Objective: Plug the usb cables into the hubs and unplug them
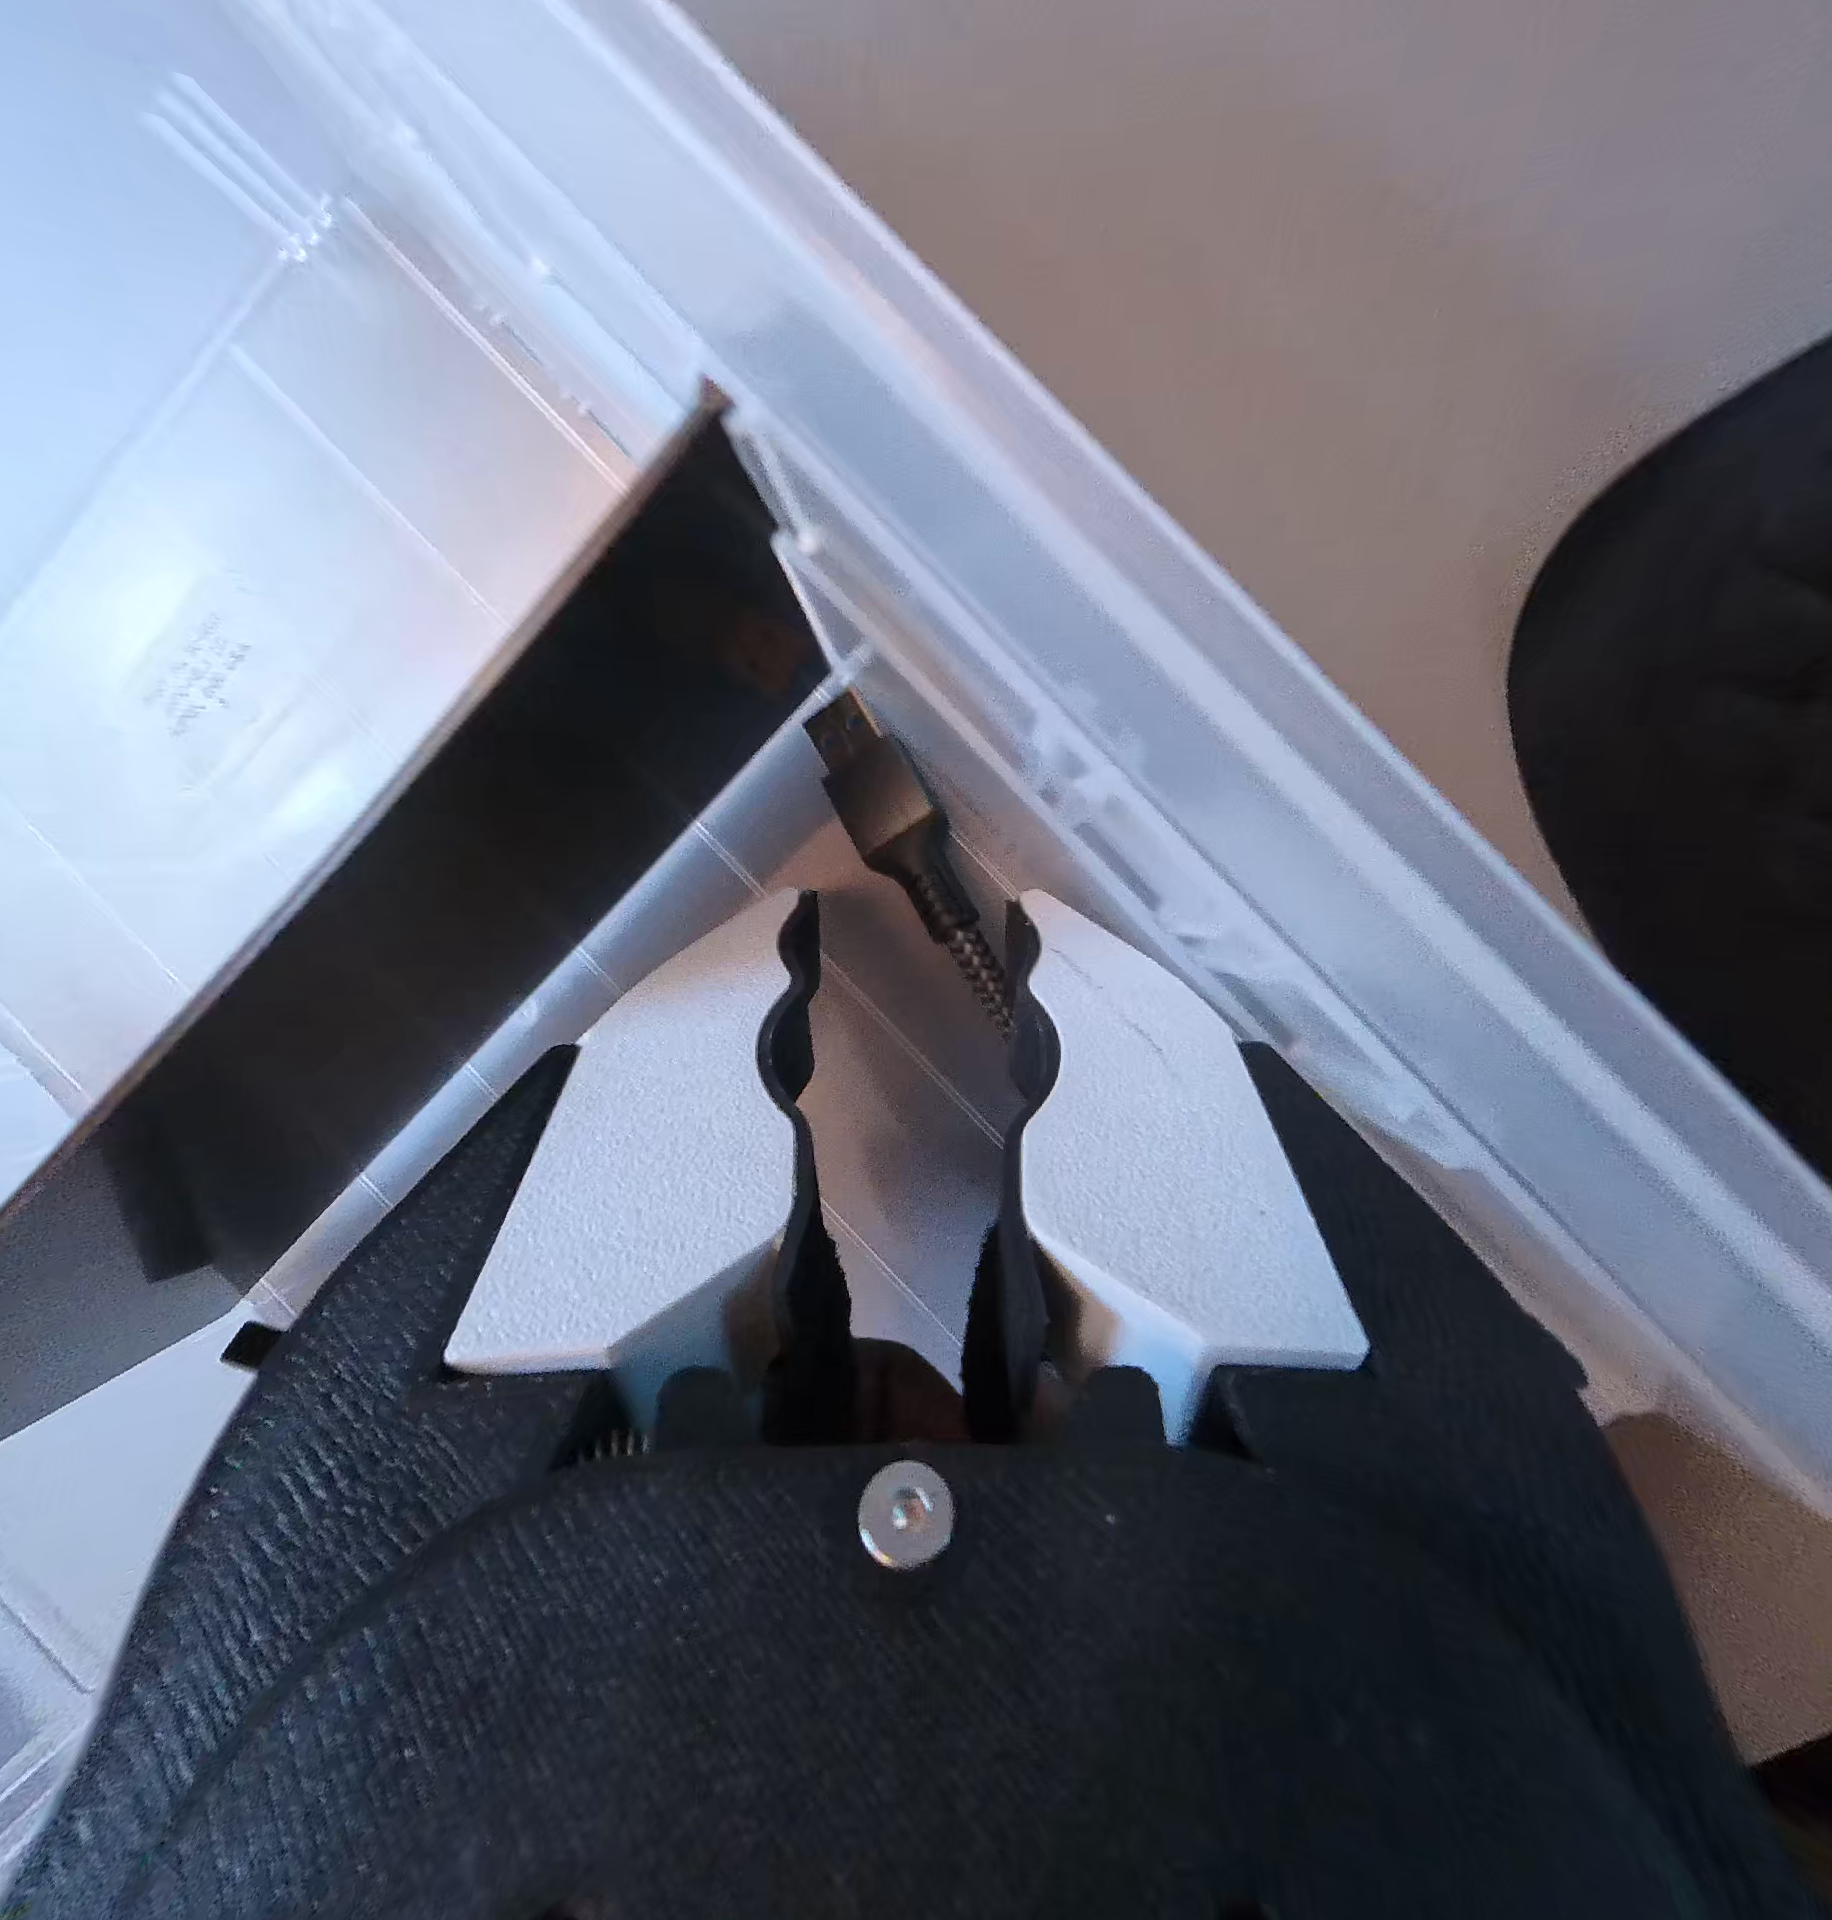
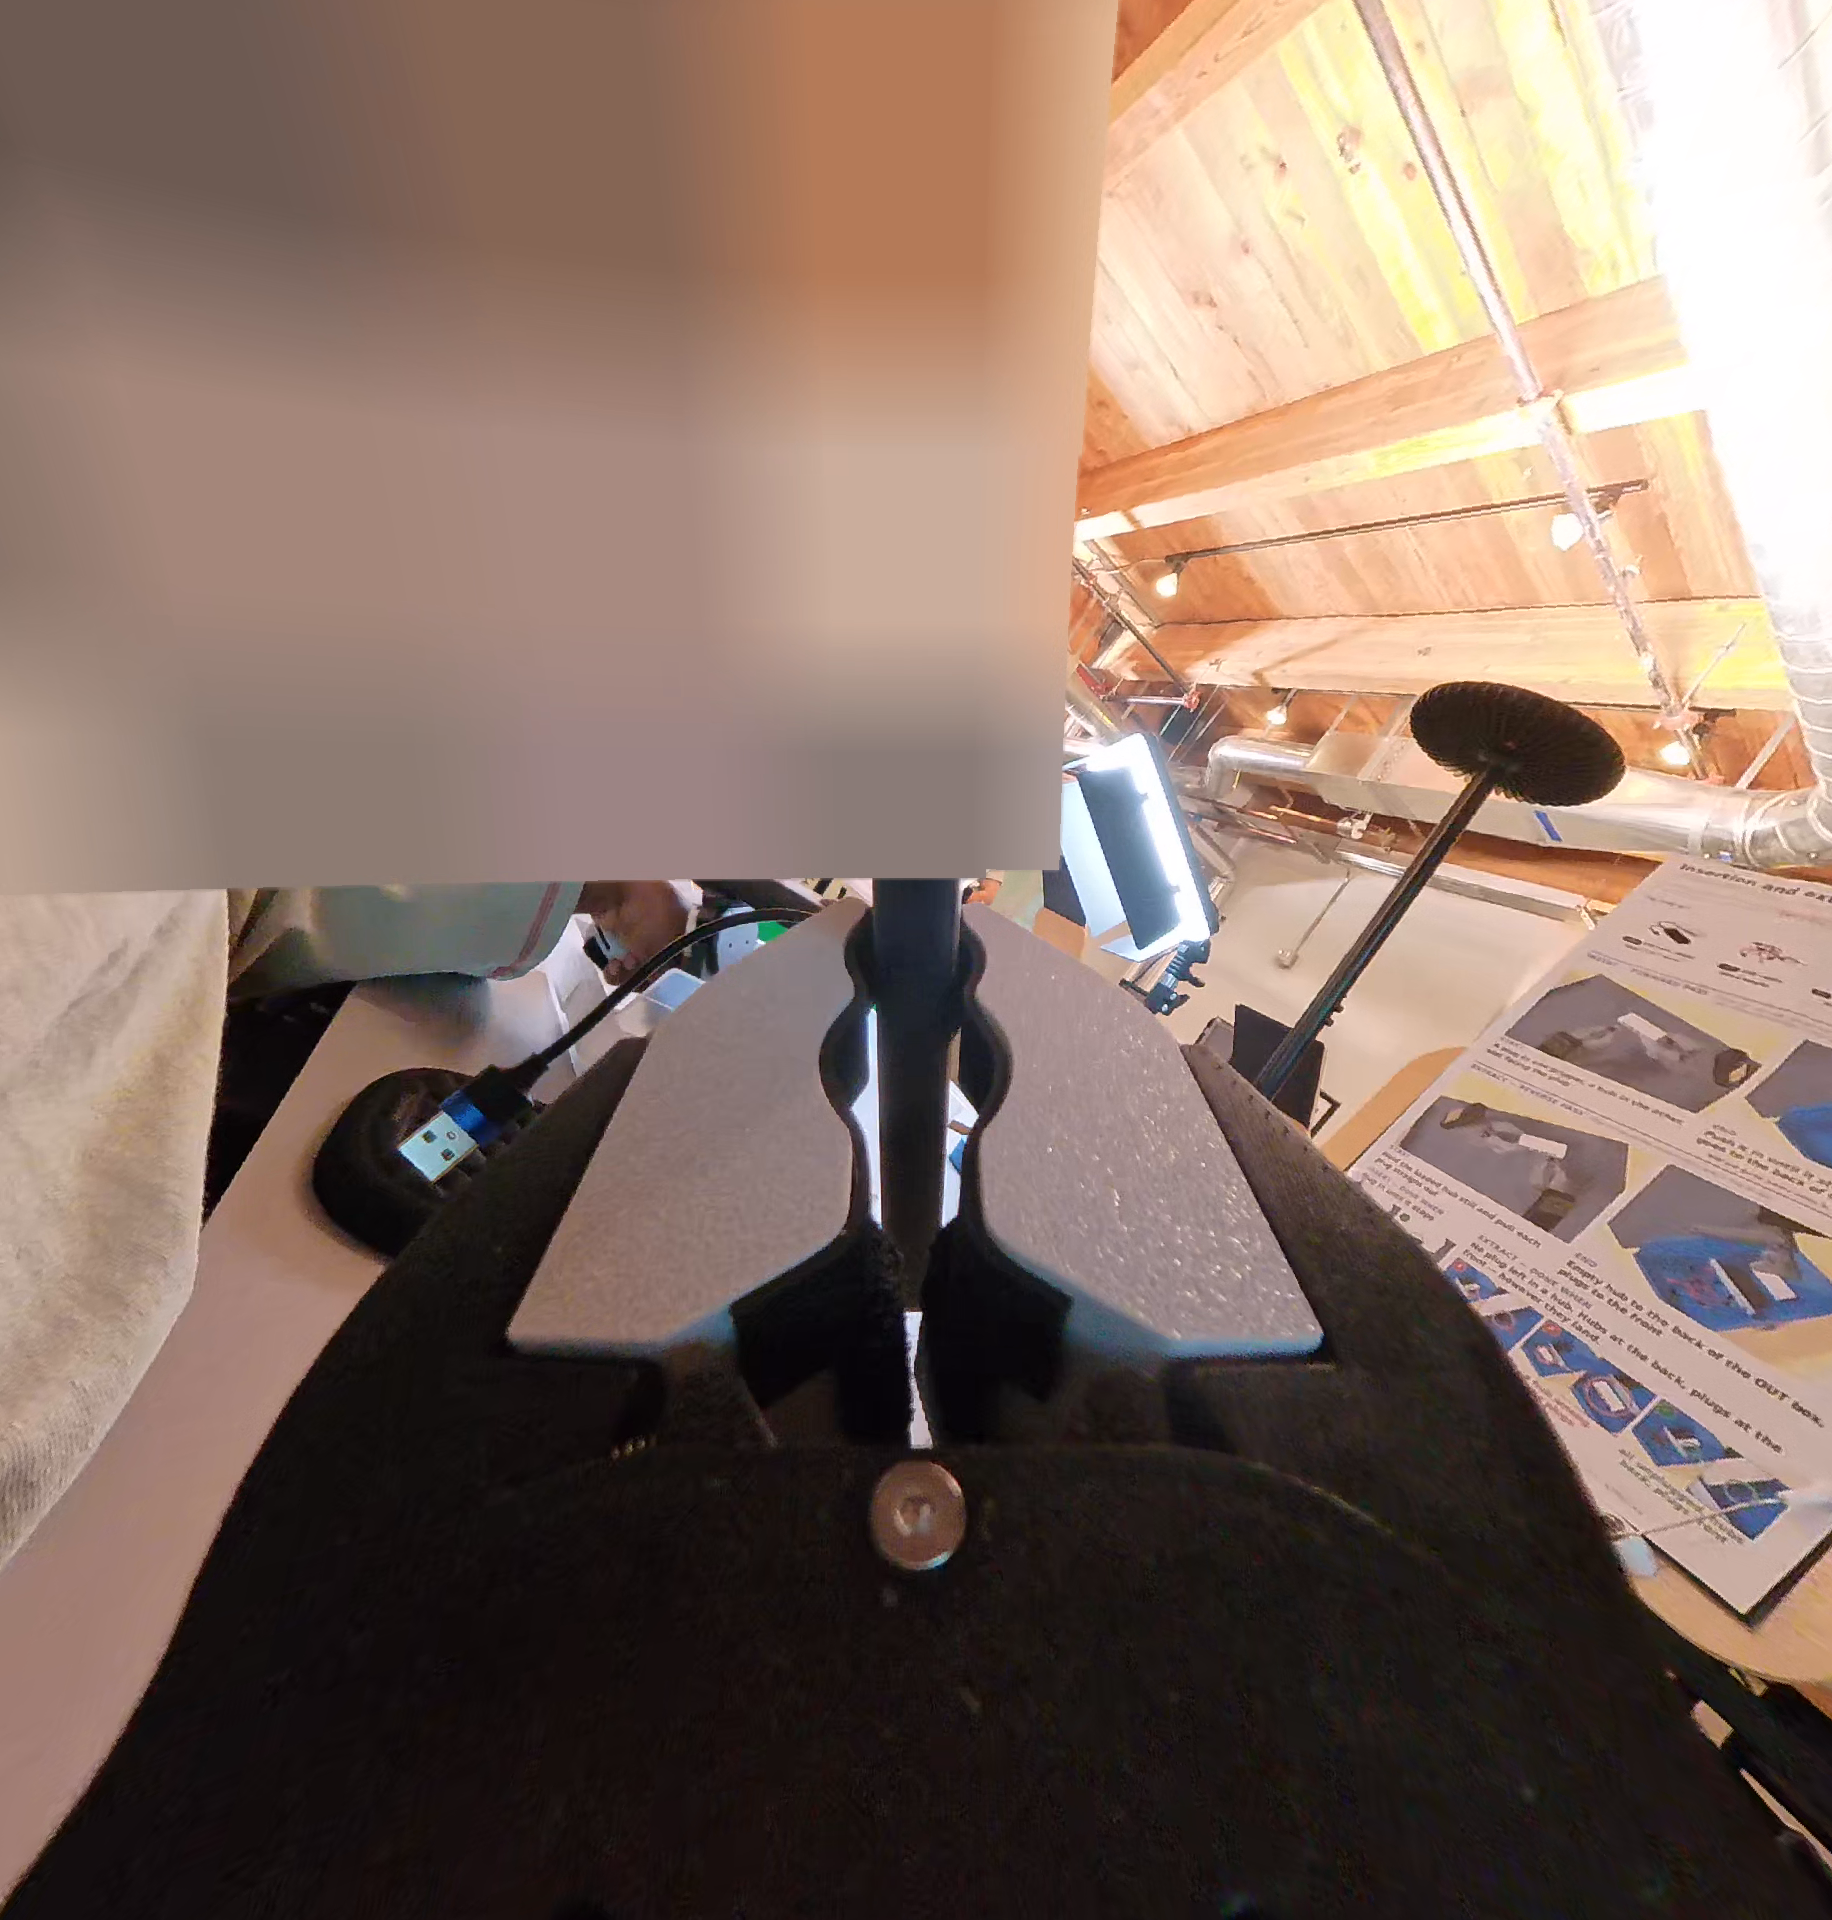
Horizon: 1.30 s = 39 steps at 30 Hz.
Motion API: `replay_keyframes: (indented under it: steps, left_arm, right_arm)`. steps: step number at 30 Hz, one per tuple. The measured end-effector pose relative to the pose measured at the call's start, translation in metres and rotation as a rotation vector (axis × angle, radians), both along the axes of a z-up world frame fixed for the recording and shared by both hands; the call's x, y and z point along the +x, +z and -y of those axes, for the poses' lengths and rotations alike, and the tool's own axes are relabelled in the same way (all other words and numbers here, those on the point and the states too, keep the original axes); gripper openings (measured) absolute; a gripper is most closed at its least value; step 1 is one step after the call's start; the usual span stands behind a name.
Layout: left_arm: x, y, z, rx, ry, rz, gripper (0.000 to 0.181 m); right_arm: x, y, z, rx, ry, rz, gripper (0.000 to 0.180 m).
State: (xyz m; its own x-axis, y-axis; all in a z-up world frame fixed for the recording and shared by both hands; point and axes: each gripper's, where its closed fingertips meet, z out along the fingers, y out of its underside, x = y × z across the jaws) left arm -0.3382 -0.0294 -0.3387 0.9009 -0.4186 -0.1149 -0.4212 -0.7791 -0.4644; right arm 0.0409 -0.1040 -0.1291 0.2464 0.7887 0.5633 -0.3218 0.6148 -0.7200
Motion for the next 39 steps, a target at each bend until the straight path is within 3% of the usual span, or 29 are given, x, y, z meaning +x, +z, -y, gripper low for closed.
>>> replay_keyframes:
  steps: [1, 3, 8, 10, 14, 18, 21, 25, 29, 32, 39]
  left_arm:
    - [-0.001, 0.003, -0.004, 0.017, 0.016, 0.017, 0.033]
    - [0.003, 0.003, -0.008, 0.030, 0.005, 0.040, 0.021]
    - [0.003, -0.002, -0.004, -0.008, -0.033, -0.010, 0.018]
    - [-0.001, 0.007, -0.005, 0.061, -0.017, -0.017, 0.017]
    - [-0.006, 0.069, -0.005, 0.417, 0.015, -0.048, 0.016]
    - [0.027, 0.157, 0.021, 0.917, -0.172, -0.114, 0.015]
    - [0.065, 0.194, 0.042, 1.138, -0.340, -0.189, 0.016]
    - [0.100, 0.214, 0.052, 1.220, -0.423, -0.281, 0.014]
    - [0.136, 0.220, 0.063, 1.151, -0.515, -0.357, 0.014]
    - [0.165, 0.201, 0.069, 0.958, -0.609, -0.387, 0.014]
    - [0.194, 0.058, 0.072, 0.330, -0.825, -0.542, 0.014]
  right_arm:
    - [0.000, 0.000, 0.000, 0.000, 0.001, -0.001, 0.012]
    - [-0.001, -0.001, 0.000, 0.000, -0.003, -0.002, 0.012]
    - [0.001, 0.000, -0.001, 0.003, -0.010, -0.011, 0.012]
    - [0.003, 0.001, 0.000, 0.008, -0.018, -0.016, 0.012]
    - [0.007, 0.005, -0.001, 0.014, -0.030, -0.026, 0.012]
    - [0.005, 0.005, 0.001, 0.016, -0.022, -0.027, 0.012]
    - [0.002, 0.004, 0.004, 0.019, -0.008, -0.030, 0.012]
    - [-0.001, 0.002, 0.002, 0.037, -0.040, -0.009, 0.012]
    - [0.004, 0.003, -0.009, 0.054, -0.141, -0.006, 0.012]
    - [0.011, 0.004, -0.016, 0.060, -0.211, -0.026, 0.012]
    - [0.026, 0.009, -0.019, 0.077, -0.252, -0.060, 0.011]
